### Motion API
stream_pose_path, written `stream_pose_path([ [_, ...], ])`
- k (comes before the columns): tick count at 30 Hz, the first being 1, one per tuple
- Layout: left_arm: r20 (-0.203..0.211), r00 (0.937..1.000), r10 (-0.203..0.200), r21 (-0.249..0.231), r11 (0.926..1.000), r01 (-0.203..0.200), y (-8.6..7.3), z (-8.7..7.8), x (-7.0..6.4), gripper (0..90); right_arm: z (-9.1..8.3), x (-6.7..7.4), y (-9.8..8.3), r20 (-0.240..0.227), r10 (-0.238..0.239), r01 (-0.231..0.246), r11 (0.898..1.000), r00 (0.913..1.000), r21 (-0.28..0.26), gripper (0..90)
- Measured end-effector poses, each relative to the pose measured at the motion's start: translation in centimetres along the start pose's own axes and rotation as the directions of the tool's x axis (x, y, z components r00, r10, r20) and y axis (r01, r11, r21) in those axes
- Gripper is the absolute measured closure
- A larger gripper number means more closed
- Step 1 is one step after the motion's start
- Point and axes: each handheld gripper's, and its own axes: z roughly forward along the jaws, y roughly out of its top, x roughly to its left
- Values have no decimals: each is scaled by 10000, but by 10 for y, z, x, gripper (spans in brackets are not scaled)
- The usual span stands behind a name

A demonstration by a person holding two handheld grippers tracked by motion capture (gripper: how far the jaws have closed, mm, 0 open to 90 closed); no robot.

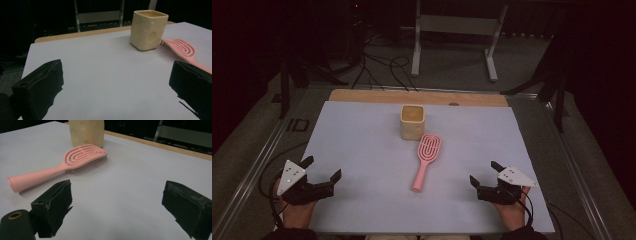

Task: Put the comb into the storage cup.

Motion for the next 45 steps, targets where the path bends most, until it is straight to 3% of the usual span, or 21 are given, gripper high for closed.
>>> stream_pose_path([
  [24,-98,9997,202,461,9987,-198,-6,10,-4,1,14,11,9,-462,156,-144,9996,9988,256,90],
  [45,-139,9996,254,521,9983,-247,-7,11,-5,1,31,33,26,-1208,-215,249,9993,9924,266,90],
])
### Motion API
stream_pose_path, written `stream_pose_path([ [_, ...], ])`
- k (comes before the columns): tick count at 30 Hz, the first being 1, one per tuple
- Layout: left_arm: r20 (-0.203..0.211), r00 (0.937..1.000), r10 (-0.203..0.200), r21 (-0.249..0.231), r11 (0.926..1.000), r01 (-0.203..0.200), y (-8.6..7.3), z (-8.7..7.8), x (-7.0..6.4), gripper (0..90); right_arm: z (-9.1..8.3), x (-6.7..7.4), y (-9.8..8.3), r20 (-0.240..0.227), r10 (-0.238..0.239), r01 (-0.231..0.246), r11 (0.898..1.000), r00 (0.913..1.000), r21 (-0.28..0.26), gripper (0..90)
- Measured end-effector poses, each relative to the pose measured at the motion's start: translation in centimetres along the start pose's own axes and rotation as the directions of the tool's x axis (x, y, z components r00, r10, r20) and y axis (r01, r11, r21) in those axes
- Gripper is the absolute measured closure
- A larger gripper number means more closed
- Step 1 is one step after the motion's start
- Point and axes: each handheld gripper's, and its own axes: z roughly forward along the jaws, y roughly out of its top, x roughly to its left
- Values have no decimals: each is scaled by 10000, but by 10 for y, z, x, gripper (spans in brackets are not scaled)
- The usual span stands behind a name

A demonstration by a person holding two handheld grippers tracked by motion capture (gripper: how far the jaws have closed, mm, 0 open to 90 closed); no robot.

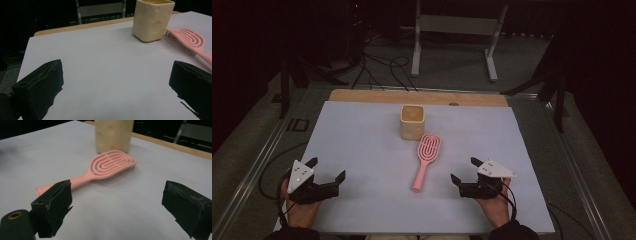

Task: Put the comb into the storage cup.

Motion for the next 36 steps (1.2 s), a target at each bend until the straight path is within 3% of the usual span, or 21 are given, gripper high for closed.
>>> stream_pose_path([
  [10,8,10000,-8,7,10000,8,0,0,0,1,23,18,17,-707,-184,185,9998,9973,21,92],
  [20,18,10000,-27,-21,10000,28,0,0,0,1,47,35,32,-1126,-430,451,9989,9927,159,94],
  [36,42,10000,-33,-57,10000,33,0,0,0,1,82,56,39,-1697,-646,793,9935,9834,812,127],
])
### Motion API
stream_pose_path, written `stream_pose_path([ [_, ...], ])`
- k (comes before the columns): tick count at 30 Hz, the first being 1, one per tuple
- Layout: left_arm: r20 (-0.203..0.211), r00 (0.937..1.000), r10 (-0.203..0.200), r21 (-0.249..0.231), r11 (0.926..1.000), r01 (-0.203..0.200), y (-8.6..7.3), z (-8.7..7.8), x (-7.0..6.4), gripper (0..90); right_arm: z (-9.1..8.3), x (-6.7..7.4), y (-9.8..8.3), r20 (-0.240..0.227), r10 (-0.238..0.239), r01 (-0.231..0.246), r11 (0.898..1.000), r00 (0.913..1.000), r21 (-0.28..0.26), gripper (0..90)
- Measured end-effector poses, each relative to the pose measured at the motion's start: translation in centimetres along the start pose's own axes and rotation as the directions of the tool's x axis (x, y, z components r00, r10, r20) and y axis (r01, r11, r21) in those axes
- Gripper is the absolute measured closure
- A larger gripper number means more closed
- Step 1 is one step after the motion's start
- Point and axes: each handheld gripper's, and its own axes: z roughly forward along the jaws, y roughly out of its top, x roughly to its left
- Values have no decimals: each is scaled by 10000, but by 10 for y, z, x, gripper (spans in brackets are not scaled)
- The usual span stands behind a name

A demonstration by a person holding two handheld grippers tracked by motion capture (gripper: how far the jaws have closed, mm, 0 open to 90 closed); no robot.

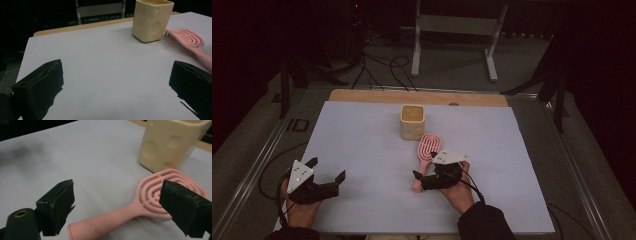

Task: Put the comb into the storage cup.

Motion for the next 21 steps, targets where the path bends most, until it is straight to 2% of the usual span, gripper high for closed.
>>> stream_pose_path([
  [7,23,10000,21,36,10000,-21,0,1,0,1,18,3,0,-350,67,-53,9992,9994,403,171],
  [12,34,10000,0,26,10000,-1,0,1,0,1,33,5,1,-518,40,-2,9973,9986,734,296],
  [16,31,10000,-4,35,10000,4,-1,1,0,1,47,4,-1,-453,259,-201,9921,9986,1237,457],
  [21,28,10000,-29,33,10000,29,-1,1,1,1,61,-3,-7,-246,518,-462,9812,9984,1876,749],
])
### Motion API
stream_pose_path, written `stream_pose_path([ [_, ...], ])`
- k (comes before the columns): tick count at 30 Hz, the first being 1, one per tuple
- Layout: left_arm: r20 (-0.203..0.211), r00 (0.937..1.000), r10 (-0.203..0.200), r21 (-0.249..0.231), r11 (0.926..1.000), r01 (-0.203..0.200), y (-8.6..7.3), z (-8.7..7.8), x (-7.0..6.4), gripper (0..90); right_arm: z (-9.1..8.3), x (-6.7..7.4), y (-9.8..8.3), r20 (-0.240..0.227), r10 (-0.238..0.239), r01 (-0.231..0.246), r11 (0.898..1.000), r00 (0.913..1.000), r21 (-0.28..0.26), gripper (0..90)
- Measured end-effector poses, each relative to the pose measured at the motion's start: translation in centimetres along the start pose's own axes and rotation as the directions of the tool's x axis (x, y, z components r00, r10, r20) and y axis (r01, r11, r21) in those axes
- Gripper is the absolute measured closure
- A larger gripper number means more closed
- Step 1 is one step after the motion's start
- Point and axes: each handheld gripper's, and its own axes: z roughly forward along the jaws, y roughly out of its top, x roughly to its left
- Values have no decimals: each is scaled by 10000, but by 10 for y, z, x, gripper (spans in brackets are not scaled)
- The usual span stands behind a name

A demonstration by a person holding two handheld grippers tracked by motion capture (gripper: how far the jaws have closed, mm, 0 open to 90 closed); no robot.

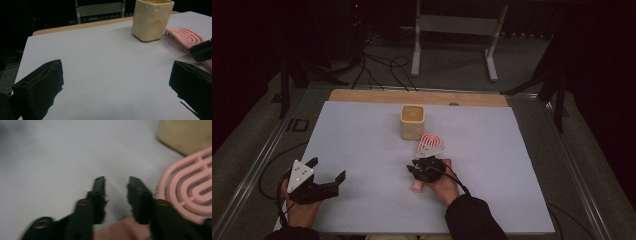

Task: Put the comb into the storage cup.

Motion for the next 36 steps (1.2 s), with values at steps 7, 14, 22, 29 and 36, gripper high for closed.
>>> stream_pose_path([
  [7,-1,10000,13,10,10000,-13,0,0,0,1,8,0,-3,86,-255,244,9941,9996,1052,900],
  [14,-7,10000,-8,1,10000,8,0,0,0,1,4,-2,-4,314,-160,111,9885,9994,1509,900],
  [22,-22,10000,2,18,10000,-2,0,0,0,1,-3,0,-5,245,-271,218,9806,9993,1948,900],
  [29,-22,10000,-34,9,10000,34,0,0,0,1,-11,2,-8,295,-627,544,9720,9976,2287,900],
  [36,-6,10000,11,61,10000,-11,0,0,0,1,-23,-4,-13,470,-601,467,9681,9971,2460,900],
])
